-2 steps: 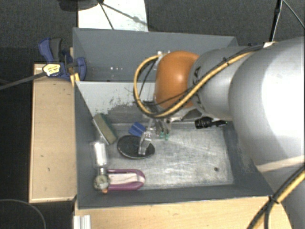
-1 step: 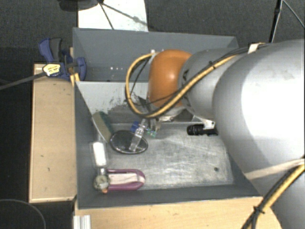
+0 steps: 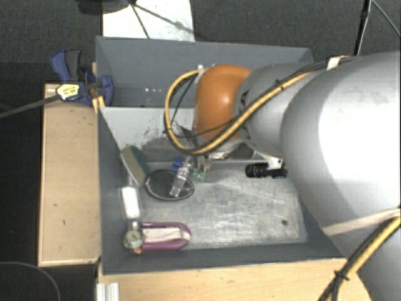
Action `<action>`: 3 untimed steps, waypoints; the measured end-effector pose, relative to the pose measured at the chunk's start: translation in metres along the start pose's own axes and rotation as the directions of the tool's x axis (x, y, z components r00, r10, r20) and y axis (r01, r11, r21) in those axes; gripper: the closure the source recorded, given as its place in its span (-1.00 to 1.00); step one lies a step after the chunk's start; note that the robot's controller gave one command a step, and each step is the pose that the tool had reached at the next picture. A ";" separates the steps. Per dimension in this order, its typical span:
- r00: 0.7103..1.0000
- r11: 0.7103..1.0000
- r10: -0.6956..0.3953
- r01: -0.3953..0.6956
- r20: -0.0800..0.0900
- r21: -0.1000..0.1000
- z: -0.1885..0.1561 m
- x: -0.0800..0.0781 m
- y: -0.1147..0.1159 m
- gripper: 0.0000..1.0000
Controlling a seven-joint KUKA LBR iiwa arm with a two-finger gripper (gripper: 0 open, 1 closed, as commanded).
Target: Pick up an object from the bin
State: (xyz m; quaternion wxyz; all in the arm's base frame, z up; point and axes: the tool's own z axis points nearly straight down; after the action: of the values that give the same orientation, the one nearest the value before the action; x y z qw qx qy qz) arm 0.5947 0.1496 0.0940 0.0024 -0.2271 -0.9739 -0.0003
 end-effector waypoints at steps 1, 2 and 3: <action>1.000 1.000 0.017 -0.017 0.012 -0.007 -0.048 0.002 -0.002 1.00; 1.000 1.000 0.013 -0.013 0.007 -0.002 -0.044 0.003 -0.003 -1.00; 0.906 0.906 0.424 -0.423 0.008 -0.010 0.021 0.011 0.005 -1.00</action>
Offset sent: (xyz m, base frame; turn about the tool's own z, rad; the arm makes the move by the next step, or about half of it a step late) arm -0.0045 -0.0010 0.0437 0.0208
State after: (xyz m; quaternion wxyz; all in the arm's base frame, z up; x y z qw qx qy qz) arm 0.5866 0.1588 0.0729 -0.0036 -0.4329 -0.9014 -0.0027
